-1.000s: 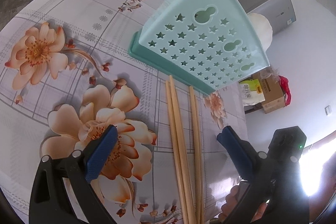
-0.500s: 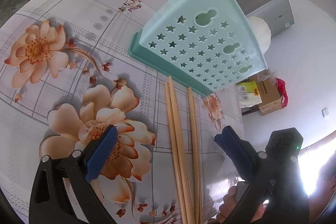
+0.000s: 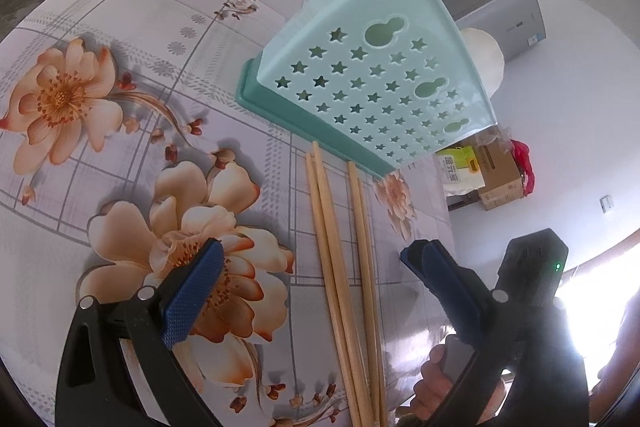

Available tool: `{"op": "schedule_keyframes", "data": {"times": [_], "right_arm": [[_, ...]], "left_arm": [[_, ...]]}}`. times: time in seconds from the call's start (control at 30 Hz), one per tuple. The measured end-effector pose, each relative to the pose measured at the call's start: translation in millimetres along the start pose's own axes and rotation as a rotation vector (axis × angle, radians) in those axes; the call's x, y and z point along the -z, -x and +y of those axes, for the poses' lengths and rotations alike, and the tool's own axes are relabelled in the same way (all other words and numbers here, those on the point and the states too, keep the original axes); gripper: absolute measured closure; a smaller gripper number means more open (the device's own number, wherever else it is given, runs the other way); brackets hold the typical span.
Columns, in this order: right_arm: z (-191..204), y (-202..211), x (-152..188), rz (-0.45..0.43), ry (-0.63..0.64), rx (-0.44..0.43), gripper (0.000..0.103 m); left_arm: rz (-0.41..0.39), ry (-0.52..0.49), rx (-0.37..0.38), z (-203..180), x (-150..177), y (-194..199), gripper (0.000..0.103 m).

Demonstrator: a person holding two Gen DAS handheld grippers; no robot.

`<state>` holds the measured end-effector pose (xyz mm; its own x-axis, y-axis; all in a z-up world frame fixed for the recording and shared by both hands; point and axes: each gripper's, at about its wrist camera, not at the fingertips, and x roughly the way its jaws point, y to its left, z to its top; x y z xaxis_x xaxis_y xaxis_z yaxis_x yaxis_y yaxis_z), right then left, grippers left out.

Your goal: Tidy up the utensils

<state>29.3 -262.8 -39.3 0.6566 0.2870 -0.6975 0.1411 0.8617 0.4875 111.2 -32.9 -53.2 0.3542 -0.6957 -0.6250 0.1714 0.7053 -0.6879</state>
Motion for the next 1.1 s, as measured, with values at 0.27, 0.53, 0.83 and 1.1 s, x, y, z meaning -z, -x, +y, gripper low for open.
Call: {"op": "schedule_keyframes", "data": {"times": [0.27,0.53,0.83,1.1], "right_arm": [[1,-4,-2,0.007,-0.007,0.009,0.008],[-16,1,-5,0.022,-0.044,-0.086,0.008],[-55,44,-2,-0.054,-0.129,-0.149,0.032],[-39,50,20,-0.001,-0.09,-0.111,0.06]], "left_arm": [[0.009,-0.033,0.001,-2,0,-1,0.006],[0.014,-0.065,-0.025,-7,1,-4,0.006],[-0.022,-0.328,-0.127,-45,7,-2,0.018],[0.072,-0.555,-0.219,-73,31,-32,0.055]]}}
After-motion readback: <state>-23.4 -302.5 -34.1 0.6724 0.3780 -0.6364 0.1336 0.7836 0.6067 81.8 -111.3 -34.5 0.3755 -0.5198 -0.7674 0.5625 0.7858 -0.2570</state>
